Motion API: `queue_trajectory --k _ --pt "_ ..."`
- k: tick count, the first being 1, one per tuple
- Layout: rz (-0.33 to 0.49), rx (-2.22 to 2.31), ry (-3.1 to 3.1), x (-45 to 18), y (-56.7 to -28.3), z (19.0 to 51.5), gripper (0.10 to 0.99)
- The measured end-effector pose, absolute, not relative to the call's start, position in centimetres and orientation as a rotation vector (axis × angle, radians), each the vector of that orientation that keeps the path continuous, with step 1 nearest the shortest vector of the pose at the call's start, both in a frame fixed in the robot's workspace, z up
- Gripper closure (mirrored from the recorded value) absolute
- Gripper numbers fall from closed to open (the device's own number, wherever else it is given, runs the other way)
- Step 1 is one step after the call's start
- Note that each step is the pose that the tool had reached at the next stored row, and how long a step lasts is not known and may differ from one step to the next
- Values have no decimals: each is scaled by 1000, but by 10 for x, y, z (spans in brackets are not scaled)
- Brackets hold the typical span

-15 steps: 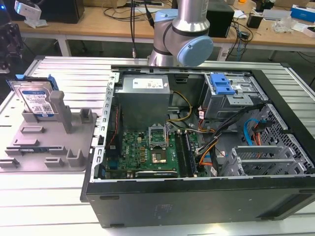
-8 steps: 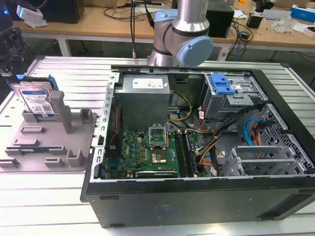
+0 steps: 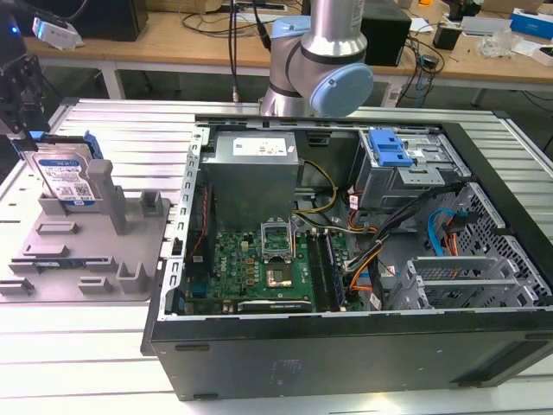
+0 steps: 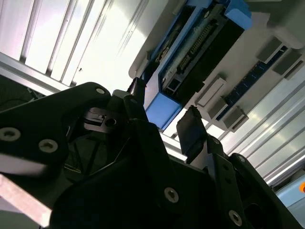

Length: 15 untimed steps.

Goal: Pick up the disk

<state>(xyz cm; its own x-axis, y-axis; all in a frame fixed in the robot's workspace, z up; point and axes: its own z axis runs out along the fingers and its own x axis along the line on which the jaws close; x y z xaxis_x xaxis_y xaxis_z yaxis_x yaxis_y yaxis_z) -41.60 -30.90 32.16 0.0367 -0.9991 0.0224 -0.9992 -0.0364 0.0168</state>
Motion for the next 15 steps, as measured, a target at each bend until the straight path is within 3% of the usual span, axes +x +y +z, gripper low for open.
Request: queue_trajectory --k 15 --pt "7 2244 -2159 -417 -309 311 545"
